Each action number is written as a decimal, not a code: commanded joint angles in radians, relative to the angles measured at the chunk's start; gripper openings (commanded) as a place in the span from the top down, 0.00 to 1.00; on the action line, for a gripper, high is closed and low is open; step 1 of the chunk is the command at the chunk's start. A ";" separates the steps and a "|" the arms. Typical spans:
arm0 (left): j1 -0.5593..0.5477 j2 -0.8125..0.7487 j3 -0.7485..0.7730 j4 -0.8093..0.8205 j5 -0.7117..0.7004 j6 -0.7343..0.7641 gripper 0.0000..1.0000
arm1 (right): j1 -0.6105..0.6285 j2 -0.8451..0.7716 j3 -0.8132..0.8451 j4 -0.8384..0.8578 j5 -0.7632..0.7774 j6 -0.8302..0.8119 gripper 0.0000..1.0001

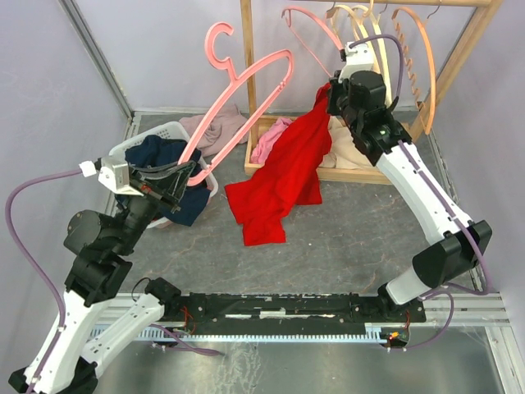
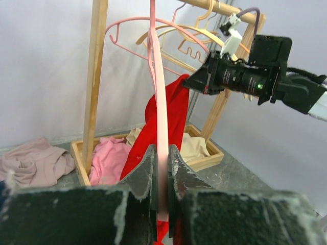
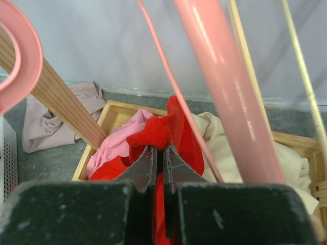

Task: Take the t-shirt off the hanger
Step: Remove the T-shirt from the clothesline, then place the hanger on the clothesline.

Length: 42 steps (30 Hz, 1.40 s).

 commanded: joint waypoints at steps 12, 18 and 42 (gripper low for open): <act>0.002 0.234 0.066 0.329 -0.061 0.053 0.97 | 0.007 -0.265 -0.241 0.091 -0.218 0.002 0.99; 0.003 0.355 0.121 0.418 -0.085 0.061 0.97 | 0.024 -0.337 -0.280 0.073 -0.237 -0.009 0.99; 0.003 0.663 0.371 0.340 -0.116 0.084 0.97 | 0.042 -0.456 -0.318 0.053 -0.275 0.014 0.99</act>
